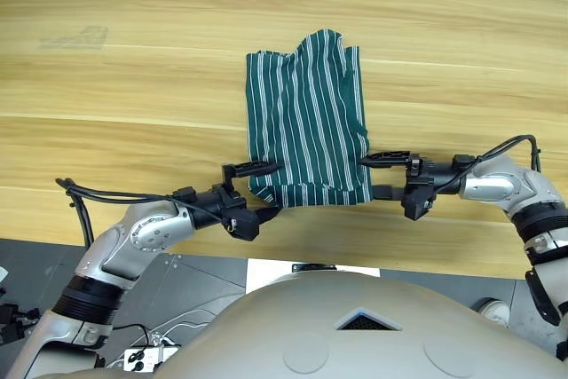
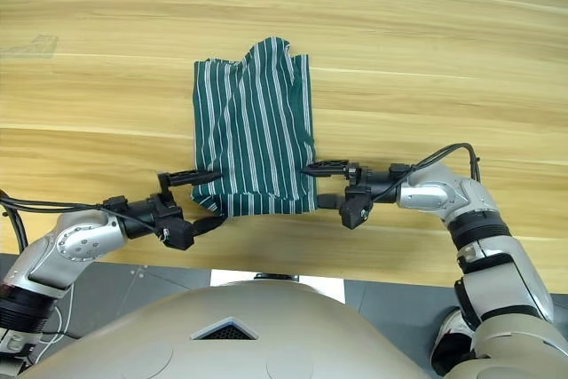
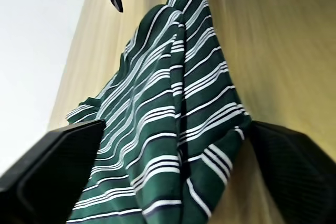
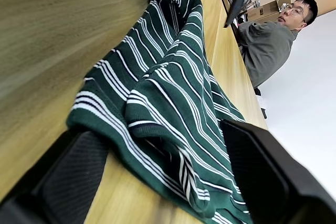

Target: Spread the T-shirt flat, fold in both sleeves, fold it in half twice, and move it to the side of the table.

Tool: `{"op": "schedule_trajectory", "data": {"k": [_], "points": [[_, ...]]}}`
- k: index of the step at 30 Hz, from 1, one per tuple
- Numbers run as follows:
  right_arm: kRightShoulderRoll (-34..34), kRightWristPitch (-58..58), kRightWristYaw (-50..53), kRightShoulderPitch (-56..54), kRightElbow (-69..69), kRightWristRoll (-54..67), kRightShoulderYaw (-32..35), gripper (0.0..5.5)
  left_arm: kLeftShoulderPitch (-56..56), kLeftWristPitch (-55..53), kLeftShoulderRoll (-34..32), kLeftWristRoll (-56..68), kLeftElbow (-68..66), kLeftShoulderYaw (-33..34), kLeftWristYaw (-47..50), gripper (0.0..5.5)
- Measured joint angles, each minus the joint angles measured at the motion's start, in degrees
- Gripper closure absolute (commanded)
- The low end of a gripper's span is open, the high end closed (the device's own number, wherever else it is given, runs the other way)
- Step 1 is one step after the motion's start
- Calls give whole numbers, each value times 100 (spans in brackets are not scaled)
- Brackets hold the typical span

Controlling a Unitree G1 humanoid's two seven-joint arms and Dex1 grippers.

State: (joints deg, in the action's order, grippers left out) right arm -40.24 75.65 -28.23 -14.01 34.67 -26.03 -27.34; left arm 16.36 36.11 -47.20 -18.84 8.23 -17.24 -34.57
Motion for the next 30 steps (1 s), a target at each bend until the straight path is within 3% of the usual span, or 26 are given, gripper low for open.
{"op": "schedule_trajectory", "data": {"k": [15, 23, 30], "points": [[72, -48, 63, -90, 9, 14, -170, 171, -227, 20, -226, 98, -532, 14, -78, 394], [93, -118, 64, -41, 17, -11, -284, 324, -308, 24, -228, 77, -738, 4, -79, 528], [96, -220, 62, 30, 11, 1, -362, 457, -408, 41, -238, 60, -832, -1, -87, 541]]}}
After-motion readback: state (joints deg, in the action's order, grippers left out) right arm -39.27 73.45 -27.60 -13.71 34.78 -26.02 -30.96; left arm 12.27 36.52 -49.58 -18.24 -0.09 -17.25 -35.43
